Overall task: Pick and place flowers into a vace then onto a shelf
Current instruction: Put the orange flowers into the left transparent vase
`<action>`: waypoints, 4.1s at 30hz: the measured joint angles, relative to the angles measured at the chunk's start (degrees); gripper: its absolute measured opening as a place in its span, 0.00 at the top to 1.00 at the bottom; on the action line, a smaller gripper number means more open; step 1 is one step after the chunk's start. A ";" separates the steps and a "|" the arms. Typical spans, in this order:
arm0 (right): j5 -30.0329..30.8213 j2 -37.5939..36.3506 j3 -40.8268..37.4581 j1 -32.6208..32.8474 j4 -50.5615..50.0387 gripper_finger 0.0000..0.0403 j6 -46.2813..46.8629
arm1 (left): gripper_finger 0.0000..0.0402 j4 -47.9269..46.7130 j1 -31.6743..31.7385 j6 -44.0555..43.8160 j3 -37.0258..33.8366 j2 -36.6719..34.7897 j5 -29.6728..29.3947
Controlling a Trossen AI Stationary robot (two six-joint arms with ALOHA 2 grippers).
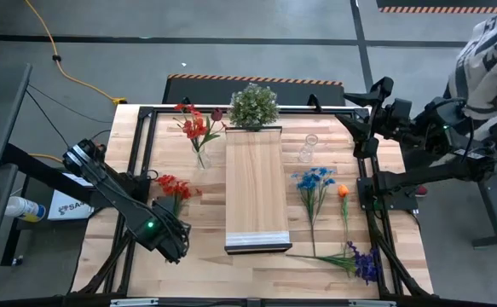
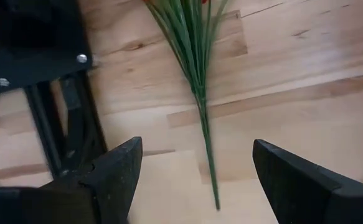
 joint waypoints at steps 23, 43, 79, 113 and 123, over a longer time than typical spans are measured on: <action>0.00 0.00 0.00 -0.01 0.00 0.41 0.02 | 0.16 25.46 0.11 -4.49 -18.11 -0.02 5.05; 0.00 0.00 0.01 -0.01 0.04 0.41 1.07 | 0.16 37.87 0.15 -3.41 -25.45 -0.26 4.60; -0.02 0.00 0.00 0.01 0.02 0.41 2.12 | 0.16 38.97 0.15 -0.82 -23.57 0.00 4.83; -0.02 0.00 0.01 -0.01 0.00 0.41 2.12 | 0.57 38.99 0.15 -1.26 -23.53 -0.07 4.81; -0.03 0.00 0.02 0.00 0.00 0.41 2.14 | 0.92 39.16 0.15 -1.52 -23.51 -0.07 6.11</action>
